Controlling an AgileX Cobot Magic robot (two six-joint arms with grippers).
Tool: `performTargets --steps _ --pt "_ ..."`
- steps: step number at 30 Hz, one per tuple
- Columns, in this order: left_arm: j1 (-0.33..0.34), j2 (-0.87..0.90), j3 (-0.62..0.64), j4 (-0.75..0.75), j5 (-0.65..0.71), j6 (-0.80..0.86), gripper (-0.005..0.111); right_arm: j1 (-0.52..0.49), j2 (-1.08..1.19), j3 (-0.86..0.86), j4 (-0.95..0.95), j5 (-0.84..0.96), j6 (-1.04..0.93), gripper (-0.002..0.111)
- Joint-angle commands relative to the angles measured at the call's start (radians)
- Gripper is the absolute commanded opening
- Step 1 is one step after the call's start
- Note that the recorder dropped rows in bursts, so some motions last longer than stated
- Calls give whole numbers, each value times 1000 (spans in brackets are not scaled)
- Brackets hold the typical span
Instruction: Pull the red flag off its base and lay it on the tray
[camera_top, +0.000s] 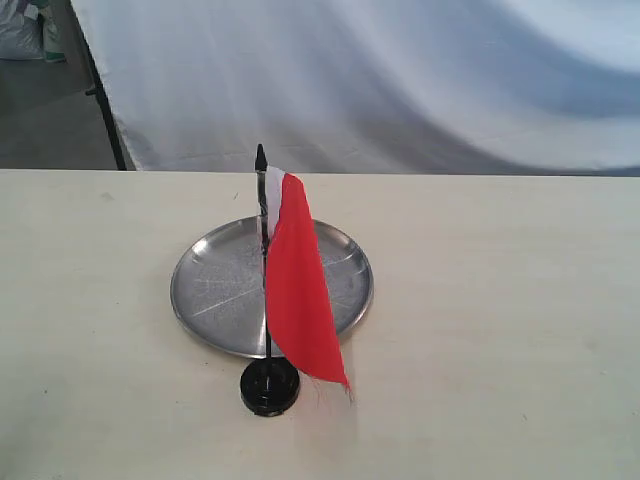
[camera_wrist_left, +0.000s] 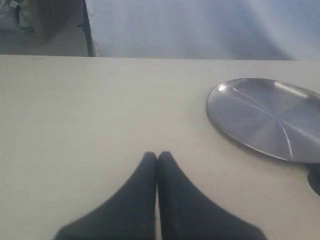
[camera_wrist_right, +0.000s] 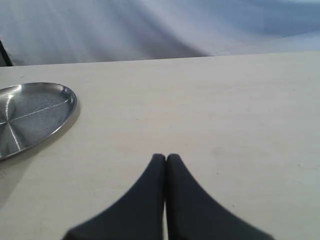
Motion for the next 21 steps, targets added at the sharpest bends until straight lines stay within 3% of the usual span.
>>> performTargets --steps 1,6,12,18,21 --pt "2 -3 4 87 -5 -8 0 -6 -7 4 -10 -5 -4 0" --pt "2 -3 4 134 -82 -8 0 -6 -7 4 -10 -5 -4 0" --pt "2 -3 4 -59 -380 -93 0 -6 -7 4 -10 -5 -4 0" --pt "2 -3 4 -64 -688 -107 0 -6 -7 4 -10 -5 -4 0" --pt "2 -3 4 -64 -761 -161 0 -6 -7 4 -10 -5 -4 0"
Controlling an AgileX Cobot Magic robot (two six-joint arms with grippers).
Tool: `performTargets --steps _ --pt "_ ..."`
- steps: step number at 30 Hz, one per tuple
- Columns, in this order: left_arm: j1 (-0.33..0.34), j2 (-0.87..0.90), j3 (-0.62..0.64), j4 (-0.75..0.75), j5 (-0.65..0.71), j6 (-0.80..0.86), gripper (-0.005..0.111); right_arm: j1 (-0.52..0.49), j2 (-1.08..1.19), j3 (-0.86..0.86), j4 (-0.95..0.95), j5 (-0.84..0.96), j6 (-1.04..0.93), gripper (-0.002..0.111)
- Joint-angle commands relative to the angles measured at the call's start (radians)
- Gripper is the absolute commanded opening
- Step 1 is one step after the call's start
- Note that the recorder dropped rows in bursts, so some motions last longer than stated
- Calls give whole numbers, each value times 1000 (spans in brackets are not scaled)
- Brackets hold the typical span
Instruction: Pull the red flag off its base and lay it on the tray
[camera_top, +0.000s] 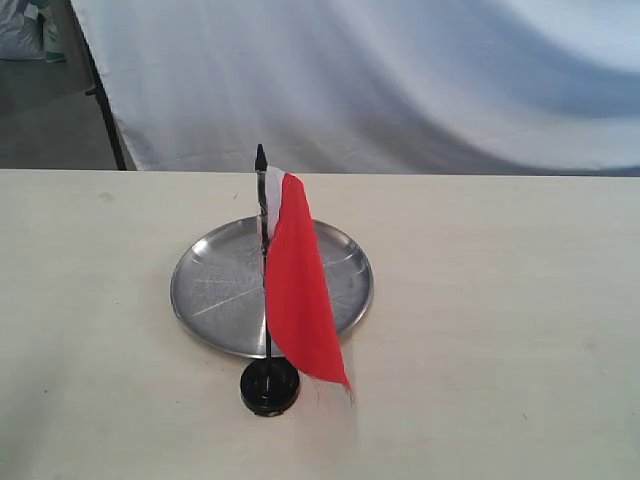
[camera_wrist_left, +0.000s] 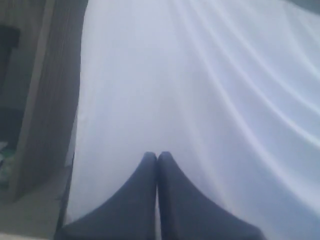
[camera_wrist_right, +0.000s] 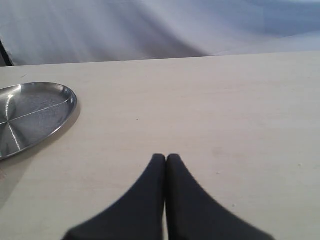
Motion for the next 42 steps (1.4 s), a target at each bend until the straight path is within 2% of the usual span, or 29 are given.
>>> performTargets --steps 1,4,6,11,17,21,25,27,34,38,42 --pt "2 -3 3 -15 -134 -109 0 -6 -7 4 -10 -5 -4 0" --pt "2 -3 3 23 -137 -246 0 -6 -7 4 -10 -5 -4 0" --pt "2 -3 -3 144 -111 -313 0 -6 -7 4 -10 -5 -4 0" --pt "2 29 -101 523 -80 -695 0 -6 -7 4 -10 -5 -4 0" --pt "2 338 -298 878 -111 -1041 0 -6 -7 4 -10 -5 -4 0" --pt "2 611 -412 1103 -324 -1174 0 -6 -7 4 -10 -5 -4 0" --pt "2 892 -482 1208 -670 -1179 0 -6 -7 4 -10 -5 -4 0" --pt "2 996 -494 1227 -750 -1161 0 -6 -7 4 -10 -5 -4 0" --pt "2 1266 -495 1335 -754 -1094 2 -6 -7 4 -10 -5 -4 0" --pt "2 1351 -495 1389 -766 -924 20 -6 -7 4 -10 -5 -4 0" --pt "2 1418 -495 1488 -766 -841 51 -6 -7 4 -10 -5 -4 0"
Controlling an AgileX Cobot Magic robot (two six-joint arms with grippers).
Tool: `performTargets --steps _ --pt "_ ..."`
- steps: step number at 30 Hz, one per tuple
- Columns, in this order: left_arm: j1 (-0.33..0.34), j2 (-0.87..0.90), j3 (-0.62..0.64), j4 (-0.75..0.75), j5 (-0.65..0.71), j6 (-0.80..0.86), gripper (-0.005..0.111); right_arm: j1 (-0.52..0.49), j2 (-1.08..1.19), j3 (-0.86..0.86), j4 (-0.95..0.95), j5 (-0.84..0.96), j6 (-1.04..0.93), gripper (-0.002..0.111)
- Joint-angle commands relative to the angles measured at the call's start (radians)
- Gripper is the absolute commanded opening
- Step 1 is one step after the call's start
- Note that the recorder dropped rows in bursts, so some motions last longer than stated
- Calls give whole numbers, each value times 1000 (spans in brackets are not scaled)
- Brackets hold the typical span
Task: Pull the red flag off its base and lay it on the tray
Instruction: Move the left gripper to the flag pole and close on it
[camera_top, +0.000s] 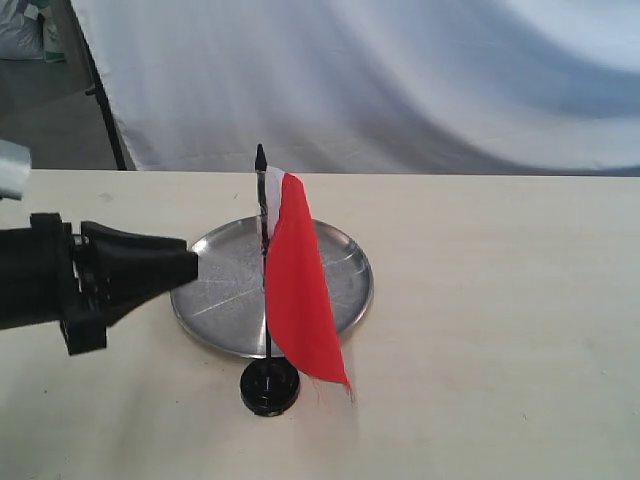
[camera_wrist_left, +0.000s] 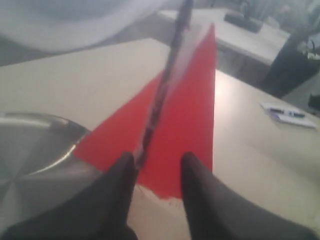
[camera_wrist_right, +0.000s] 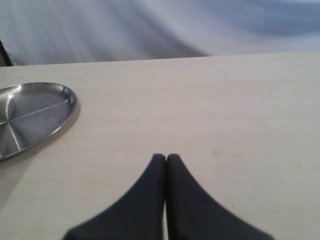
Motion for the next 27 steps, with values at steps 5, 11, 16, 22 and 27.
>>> performTargets --steps 5,11,16,22,27 --pt "2 136 -5 83 -12 189 66 -6 -7 4 -10 -5 -4 0" --pt "-70 219 -5 -5 -10 275 62 -6 -7 4 -10 -5 -4 0" --pt "-183 283 -5 -162 -6 438 62 -6 -7 4 -10 -5 -4 0" --pt "-259 335 -21 -308 6 518 62 -6 -7 4 -10 -4 -4 0" --pt "-302 384 -87 -331 73 518 62 -6 -7 4 -10 -4 -4 0"
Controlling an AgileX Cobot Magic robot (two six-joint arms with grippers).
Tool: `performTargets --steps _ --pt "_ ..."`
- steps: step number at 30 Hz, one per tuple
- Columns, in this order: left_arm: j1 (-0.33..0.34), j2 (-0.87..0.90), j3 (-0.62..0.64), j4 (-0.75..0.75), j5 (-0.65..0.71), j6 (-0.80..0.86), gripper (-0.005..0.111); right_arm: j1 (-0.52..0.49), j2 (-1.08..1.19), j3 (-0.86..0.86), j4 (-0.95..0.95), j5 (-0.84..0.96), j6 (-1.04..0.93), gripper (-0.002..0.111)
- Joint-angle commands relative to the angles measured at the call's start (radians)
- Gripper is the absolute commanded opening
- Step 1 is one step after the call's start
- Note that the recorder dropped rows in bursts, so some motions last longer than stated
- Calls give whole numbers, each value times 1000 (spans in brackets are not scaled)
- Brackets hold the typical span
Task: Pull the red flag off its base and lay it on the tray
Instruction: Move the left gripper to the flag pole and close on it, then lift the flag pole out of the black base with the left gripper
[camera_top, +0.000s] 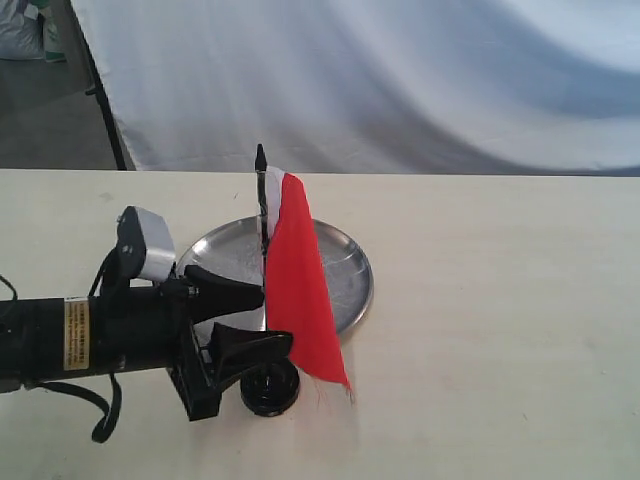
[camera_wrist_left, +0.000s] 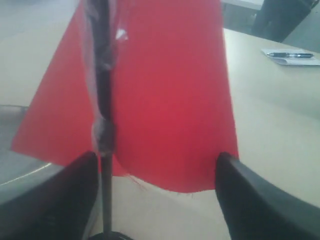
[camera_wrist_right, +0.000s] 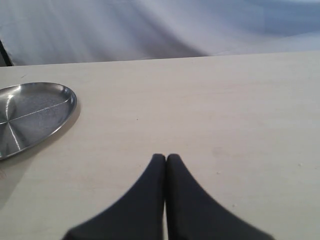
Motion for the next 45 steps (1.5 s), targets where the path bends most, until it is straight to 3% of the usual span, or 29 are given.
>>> performTargets --steps 1,7,9,10,11,12,15,17,20,22,26,31,35,41,45 --pt "-37 40 -53 -56 58 11 62 -6 -7 4 -10 -4 -4 0" --pt "-39 64 -82 -165 62 11 58 -6 -7 4 -10 -4 -4 0" --pt "-39 64 -88 -172 67 11 35 -6 -7 4 -10 -4 -4 0" --pt "-39 64 -88 -172 67 11 12 -6 -7 4 -10 -4 -4 0" --pt "-39 64 -88 -172 67 11 2 -6 -7 4 -10 -4 -4 0" --pt "-39 64 -88 -169 63 23 1 -6 -7 4 -10 -4 -4 0" --pt "-39 59 -89 -184 -43 25 0 -6 -7 4 -10 -4 -4 0" --pt "-39 26 -118 -240 -209 24 0 -6 -7 4 -10 -4 -4 0" --pt "-39 -29 -203 -302 -209 -118 0 -6 -7 4 -10 -4 -4 0" --pt "-39 -40 -296 -353 25 -258 0 -6 -7 4 -10 -4 -4 0" --pt "-39 -1 -434 -320 430 -379 0 -6 -7 4 -10 -4 -4 0" --pt "-39 171 -536 -196 422 -618 0 -6 -7 4 -10 -4 -4 0" --pt "-39 330 -585 -195 422 -623 0 -6 -7 4 -10 -4 -4 0" --pt "-32 348 -587 -164 437 -579 1 -6 -7 4 -10 -5 -4 0" --pt "-32 348 -587 -145 453 -579 18 -6 -7 4 -8 -5 -4 0"
